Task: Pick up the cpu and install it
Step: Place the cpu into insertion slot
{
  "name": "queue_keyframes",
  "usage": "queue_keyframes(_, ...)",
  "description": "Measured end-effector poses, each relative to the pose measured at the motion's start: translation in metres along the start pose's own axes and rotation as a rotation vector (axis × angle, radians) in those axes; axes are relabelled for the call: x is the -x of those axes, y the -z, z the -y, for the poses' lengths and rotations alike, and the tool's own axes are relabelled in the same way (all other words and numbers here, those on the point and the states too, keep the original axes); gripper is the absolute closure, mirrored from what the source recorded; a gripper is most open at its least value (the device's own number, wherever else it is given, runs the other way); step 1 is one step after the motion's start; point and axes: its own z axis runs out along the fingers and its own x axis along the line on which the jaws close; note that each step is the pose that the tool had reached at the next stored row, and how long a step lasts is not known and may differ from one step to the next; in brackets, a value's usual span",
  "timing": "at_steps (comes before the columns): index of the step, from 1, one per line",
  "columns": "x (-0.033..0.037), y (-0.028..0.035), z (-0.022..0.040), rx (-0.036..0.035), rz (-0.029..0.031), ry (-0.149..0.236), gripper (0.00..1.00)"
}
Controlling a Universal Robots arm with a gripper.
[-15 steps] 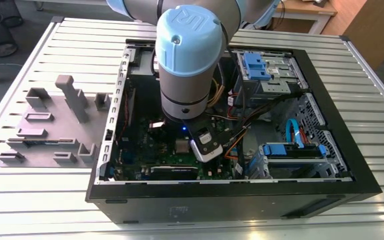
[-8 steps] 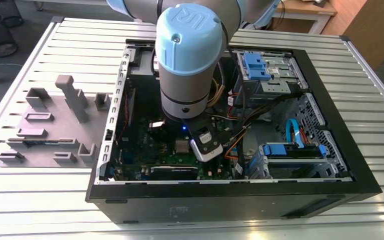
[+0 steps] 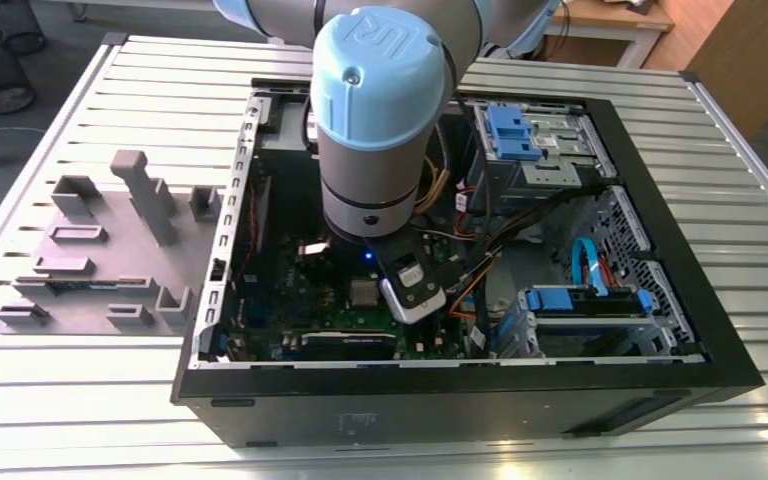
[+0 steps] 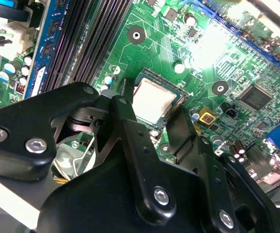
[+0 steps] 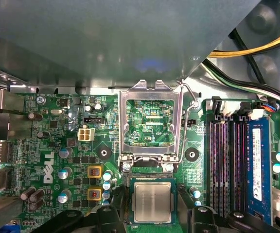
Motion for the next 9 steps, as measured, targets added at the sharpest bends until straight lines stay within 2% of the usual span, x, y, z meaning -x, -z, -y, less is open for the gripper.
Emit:
queue_keyframes(2, 0.0, 0.0001, 0.0, -0.0001, -0.0001, 0.0, 0.47)
queue_keyframes(3, 0.0, 0.0002, 0.0001, -0.0004, -0.0002, 0.0, 0.53)
queue_keyframes(9, 0.0001, 0.0001, 0.0, 0.0, 0.0, 0.0, 0.55)
